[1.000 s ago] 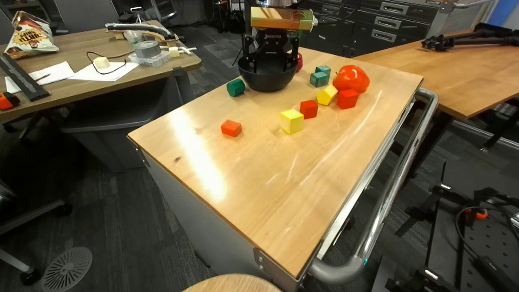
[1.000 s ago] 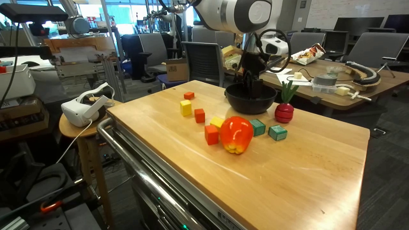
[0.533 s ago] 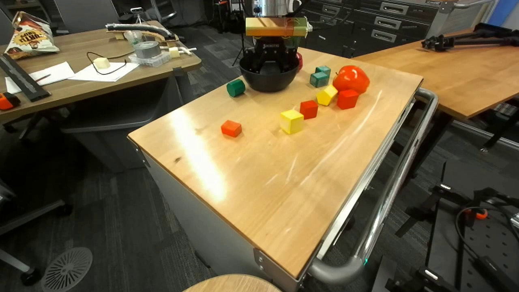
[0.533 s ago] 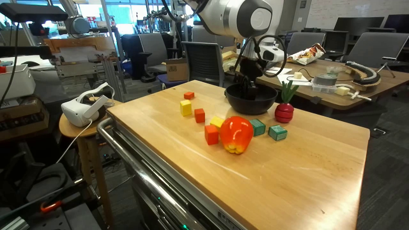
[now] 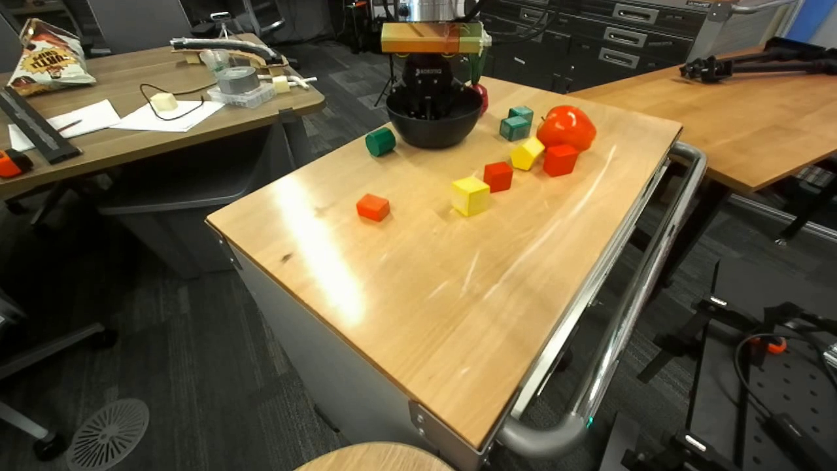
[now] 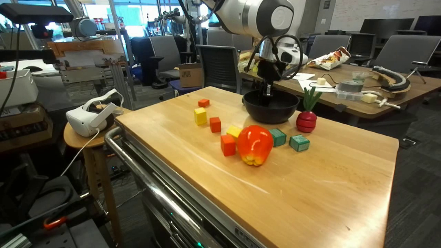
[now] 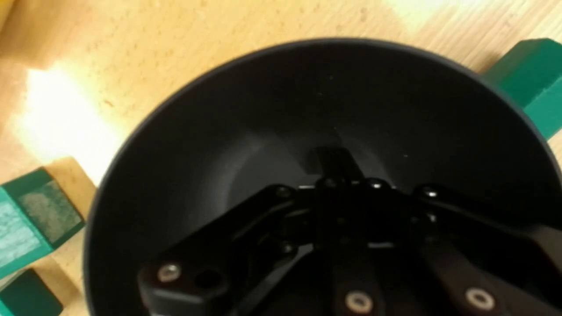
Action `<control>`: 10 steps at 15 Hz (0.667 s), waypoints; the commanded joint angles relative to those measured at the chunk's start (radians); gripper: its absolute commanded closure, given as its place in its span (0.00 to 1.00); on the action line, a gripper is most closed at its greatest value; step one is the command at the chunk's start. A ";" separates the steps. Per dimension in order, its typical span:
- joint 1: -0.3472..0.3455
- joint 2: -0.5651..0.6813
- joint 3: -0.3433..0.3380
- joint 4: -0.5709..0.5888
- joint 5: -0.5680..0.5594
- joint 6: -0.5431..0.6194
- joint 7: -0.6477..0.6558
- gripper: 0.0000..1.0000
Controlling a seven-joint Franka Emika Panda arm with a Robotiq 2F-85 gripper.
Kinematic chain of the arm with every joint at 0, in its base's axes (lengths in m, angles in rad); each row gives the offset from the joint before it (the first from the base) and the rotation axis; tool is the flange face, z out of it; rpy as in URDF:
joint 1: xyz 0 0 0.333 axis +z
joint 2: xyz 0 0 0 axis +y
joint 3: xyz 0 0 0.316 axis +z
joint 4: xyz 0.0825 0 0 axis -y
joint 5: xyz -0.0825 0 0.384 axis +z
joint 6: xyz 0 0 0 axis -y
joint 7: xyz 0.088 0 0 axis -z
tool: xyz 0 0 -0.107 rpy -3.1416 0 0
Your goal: Take most of the objects from the bowl one at a time and put them on the table, then move the apple to the right, then take the block from the bowl and put it on the table
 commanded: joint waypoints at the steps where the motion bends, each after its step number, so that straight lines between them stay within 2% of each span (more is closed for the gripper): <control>1: -0.001 0.032 0.007 0.044 0.023 -0.008 0.043 0.99; 5: 0.014 -0.038 -0.010 -0.009 -0.025 0.059 0.020 0.96; 10: -0.004 -0.259 0.009 -0.168 -0.016 0.079 -0.096 0.97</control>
